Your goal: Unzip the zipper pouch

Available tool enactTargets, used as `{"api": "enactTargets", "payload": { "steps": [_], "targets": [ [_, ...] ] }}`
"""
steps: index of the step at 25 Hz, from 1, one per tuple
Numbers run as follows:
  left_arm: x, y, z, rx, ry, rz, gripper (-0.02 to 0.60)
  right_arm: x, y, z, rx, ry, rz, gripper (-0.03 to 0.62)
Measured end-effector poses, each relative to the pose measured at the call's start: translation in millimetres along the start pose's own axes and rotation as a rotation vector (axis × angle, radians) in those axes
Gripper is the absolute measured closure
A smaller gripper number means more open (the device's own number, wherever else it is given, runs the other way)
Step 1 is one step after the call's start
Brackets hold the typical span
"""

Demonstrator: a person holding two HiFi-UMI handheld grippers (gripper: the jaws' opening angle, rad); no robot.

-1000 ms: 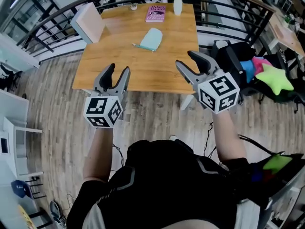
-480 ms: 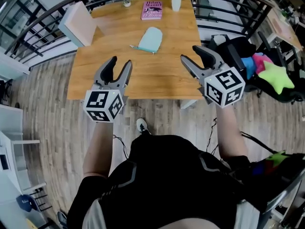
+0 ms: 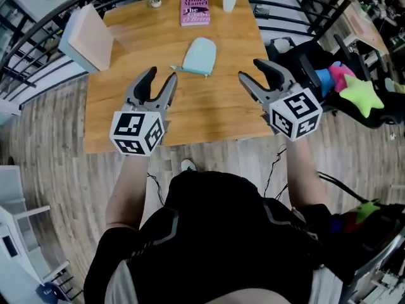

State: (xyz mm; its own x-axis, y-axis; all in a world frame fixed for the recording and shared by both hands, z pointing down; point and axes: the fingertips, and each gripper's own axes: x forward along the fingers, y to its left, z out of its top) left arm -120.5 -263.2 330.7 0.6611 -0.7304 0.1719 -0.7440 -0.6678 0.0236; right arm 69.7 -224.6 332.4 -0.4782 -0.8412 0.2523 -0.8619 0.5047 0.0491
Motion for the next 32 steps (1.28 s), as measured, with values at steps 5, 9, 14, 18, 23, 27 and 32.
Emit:
{"api": "enactTargets", "payload": {
  "steps": [5, 9, 14, 18, 23, 27, 32],
  "targets": [
    [19, 28, -5, -0.005, 0.000, -0.049, 0.353, 28, -5, 0, -0.003, 0.029, -0.064, 0.382],
    [28, 40, -17, -0.028, 0.026, -0.096, 0.353, 44, -3, -8, 0.011, 0.047, -0.057, 0.384],
    [36, 48, -37, -0.057, 0.070, -0.078, 0.353, 64, -14, -25, 0.071, 0.054, -0.001, 0.381],
    [44, 41, -52, -0.056, 0.116, -0.068, 0.353, 88, -27, -48, 0.048, 0.095, 0.060, 0.382],
    [56, 30, -72, -0.022, 0.163, 0.021, 0.353, 117, -54, -87, 0.004, 0.135, 0.129, 0.395],
    [64, 24, -84, -0.053, 0.169, 0.069, 0.353, 141, -72, -120, 0.005, 0.186, 0.199, 0.402],
    [68, 20, -108, -0.088, 0.203, 0.156, 0.353, 173, -77, -166, -0.048, 0.268, 0.305, 0.401]
  ]
}}
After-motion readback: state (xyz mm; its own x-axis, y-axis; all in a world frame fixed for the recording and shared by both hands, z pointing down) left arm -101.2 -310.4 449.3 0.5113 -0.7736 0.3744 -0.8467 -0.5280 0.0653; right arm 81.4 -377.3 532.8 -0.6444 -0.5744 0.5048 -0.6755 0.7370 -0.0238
